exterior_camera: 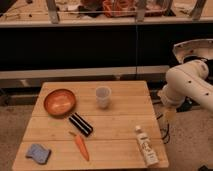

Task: Place the ceramic cup in the ceramic bowl

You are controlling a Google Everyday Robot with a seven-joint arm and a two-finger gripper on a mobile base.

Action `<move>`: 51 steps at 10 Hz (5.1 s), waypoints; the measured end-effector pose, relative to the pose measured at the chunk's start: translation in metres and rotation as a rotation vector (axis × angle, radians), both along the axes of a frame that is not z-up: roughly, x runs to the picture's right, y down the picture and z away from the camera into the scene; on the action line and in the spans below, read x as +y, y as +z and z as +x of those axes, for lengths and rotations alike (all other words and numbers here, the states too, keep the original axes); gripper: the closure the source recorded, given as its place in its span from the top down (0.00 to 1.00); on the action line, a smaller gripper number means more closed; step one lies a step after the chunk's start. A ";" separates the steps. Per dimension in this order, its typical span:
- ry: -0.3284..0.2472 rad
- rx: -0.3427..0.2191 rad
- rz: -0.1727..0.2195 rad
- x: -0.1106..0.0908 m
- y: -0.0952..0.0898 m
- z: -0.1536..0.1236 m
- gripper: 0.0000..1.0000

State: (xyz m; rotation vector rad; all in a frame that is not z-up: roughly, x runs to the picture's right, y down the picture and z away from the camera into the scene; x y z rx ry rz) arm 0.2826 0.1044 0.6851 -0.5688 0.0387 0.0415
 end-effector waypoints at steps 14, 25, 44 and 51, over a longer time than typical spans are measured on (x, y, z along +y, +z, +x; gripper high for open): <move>0.000 0.000 0.000 0.000 0.000 0.000 0.80; -0.061 -0.119 0.124 -0.078 0.043 -0.079 0.80; -0.287 -0.394 0.091 -0.082 0.126 -0.185 0.80; -0.390 -0.475 0.026 -0.069 0.146 -0.208 0.80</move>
